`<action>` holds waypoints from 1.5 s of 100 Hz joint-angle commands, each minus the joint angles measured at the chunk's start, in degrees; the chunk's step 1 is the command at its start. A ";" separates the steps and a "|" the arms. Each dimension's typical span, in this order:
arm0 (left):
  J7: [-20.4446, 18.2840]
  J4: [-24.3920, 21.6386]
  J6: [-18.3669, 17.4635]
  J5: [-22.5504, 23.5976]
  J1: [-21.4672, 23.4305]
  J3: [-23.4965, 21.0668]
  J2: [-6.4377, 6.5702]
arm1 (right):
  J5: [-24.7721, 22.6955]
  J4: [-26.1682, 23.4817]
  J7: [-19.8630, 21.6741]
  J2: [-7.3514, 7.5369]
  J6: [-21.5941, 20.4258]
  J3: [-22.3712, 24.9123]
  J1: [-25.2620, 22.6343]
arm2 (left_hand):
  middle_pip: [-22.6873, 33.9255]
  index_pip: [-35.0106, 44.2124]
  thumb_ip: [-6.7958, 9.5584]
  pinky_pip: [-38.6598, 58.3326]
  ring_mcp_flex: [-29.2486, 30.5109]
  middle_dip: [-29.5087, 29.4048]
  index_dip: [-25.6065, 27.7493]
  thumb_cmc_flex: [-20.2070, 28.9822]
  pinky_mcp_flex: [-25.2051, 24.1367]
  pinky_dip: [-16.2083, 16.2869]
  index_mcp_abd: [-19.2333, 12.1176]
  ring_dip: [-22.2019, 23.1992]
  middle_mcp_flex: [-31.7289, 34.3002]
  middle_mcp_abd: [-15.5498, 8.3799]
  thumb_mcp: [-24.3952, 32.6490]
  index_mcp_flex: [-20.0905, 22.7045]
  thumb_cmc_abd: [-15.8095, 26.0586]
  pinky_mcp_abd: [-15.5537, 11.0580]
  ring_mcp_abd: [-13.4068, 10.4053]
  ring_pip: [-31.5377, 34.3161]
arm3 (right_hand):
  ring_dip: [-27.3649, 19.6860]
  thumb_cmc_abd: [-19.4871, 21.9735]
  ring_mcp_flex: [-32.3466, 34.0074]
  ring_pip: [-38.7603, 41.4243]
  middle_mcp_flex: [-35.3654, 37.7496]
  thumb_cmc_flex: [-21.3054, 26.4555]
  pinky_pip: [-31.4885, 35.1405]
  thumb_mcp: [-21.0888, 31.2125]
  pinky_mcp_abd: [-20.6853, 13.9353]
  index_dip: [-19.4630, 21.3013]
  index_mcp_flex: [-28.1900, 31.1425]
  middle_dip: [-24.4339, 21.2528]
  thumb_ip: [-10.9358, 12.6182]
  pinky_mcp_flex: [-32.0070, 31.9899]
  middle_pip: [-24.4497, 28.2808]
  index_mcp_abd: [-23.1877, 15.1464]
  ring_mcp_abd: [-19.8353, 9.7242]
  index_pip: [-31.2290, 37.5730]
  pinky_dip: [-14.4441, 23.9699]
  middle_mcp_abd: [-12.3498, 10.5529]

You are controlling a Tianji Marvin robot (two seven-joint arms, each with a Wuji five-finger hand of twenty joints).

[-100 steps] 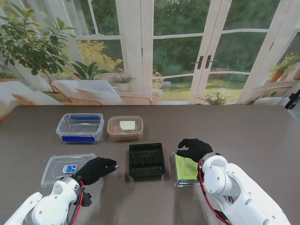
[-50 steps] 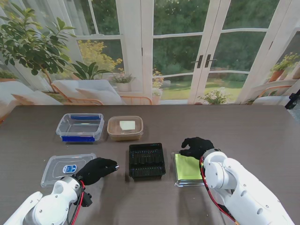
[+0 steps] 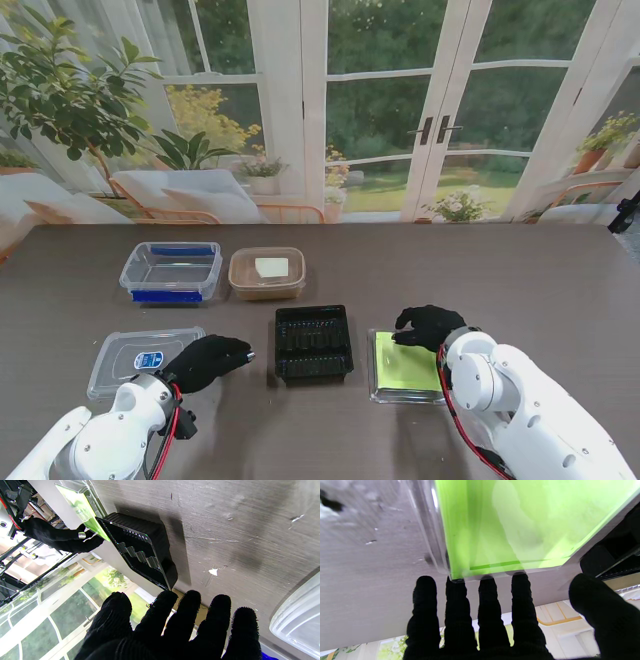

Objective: Pair container bodies with their lids

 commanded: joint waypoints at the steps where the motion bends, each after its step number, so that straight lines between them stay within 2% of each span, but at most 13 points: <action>1: -1.15 -0.15 -0.11 -0.15 0.07 0.03 -0.04 | -0.08 -0.44 1.47 0.31 -0.62 0.09 -1.17 | 0.20 -0.31 0.90 -1.70 0.58 -0.06 0.40 -0.07 0.23 0.74 0.32 0.37 1.26 0.33 -0.86 0.32 3.45 -0.92 -0.06 0.75 | 0.75 0.92 1.74 0.81 0.99 -1.46 0.80 -2.79 0.96 -0.42 1.74 0.45 1.06 -7.89 -0.75 -0.41 0.49 0.40 -0.36 -0.49; 39: -1.41 -0.10 -0.27 -0.11 -0.08 0.02 0.02 | 0.08 -3.39 4.31 0.96 -3.33 2.96 -5.30 | 0.18 -0.29 0.90 -1.69 0.61 -0.05 0.41 -0.05 0.24 0.75 0.31 0.38 1.25 0.42 -0.86 0.36 3.40 -0.86 0.04 0.78 | 0.77 1.14 1.61 0.92 0.63 -1.35 0.91 -2.88 0.78 -0.33 1.67 0.52 1.11 -7.96 -0.65 -0.18 0.31 0.49 -0.43 -0.29; 73: -1.65 -0.03 -0.45 -0.23 -0.25 0.03 0.07 | 0.20 -7.88 5.70 1.23 -3.93 5.08 -10.50 | 0.18 -0.33 0.89 -1.67 0.56 -0.06 0.39 -0.12 0.26 0.76 0.24 0.37 1.24 0.27 -0.88 0.24 3.50 -1.00 -0.07 0.75 | 0.80 1.26 1.59 1.22 0.01 -1.08 1.35 -2.85 0.68 -0.22 1.71 0.65 1.22 -7.79 -0.38 0.38 0.59 0.70 -0.41 0.27; 89: -1.68 -0.12 -0.45 -0.18 -0.17 -0.02 0.07 | 0.80 -9.38 5.29 1.10 -4.25 5.54 -11.59 | 0.18 -0.30 0.90 -1.68 0.60 -0.06 0.40 -0.13 0.27 0.75 0.32 0.37 1.25 0.32 -0.88 0.31 3.49 -0.89 -0.09 0.76 | 0.78 1.18 1.54 1.34 -0.07 -1.11 1.59 -2.72 0.59 -0.22 1.24 0.71 1.25 -7.72 -0.21 0.49 0.61 0.64 -0.44 0.30; 122: -1.71 -0.37 -0.29 -0.06 -0.02 -0.09 0.08 | 1.38 -11.87 0.70 0.04 -3.44 7.74 -11.54 | 0.17 -0.30 0.89 -1.69 0.56 -0.06 0.40 -0.13 0.25 0.74 0.30 0.36 1.25 0.32 -0.88 0.31 3.50 -0.86 -0.13 0.74 | 0.76 0.33 2.18 1.74 0.80 -1.31 2.12 -1.80 0.90 -0.18 -0.03 0.80 1.13 -7.18 0.17 0.52 1.14 0.67 -0.56 0.64; 141: -1.88 -0.30 -0.42 -0.12 -0.14 -0.09 0.12 | -2.91 -11.77 0.84 0.23 -3.40 9.88 -10.39 | 0.18 -0.30 0.90 -1.70 0.60 -0.06 0.40 -0.08 0.24 0.73 0.28 0.37 1.28 0.35 -0.86 0.32 3.48 -0.92 -0.06 0.77 | 1.20 0.11 4.79 2.90 3.99 -1.71 3.48 -1.43 1.31 0.03 1.18 0.95 1.03 -5.31 0.83 2.64 1.80 1.35 -0.27 1.93; 150: -2.14 -0.32 -0.42 -0.15 -0.18 -0.08 0.17 | -5.85 -11.17 2.34 0.63 -4.12 11.04 -9.87 | 0.20 -0.31 0.89 -1.68 0.65 -0.05 0.40 -0.11 0.28 0.73 0.29 0.38 1.32 0.32 -0.87 0.29 3.48 -0.95 -0.13 0.79 | 3.66 -0.12 7.78 7.15 7.40 -1.96 6.30 -1.21 1.59 1.11 3.63 2.94 0.98 -3.37 3.31 4.41 2.17 3.87 0.55 2.75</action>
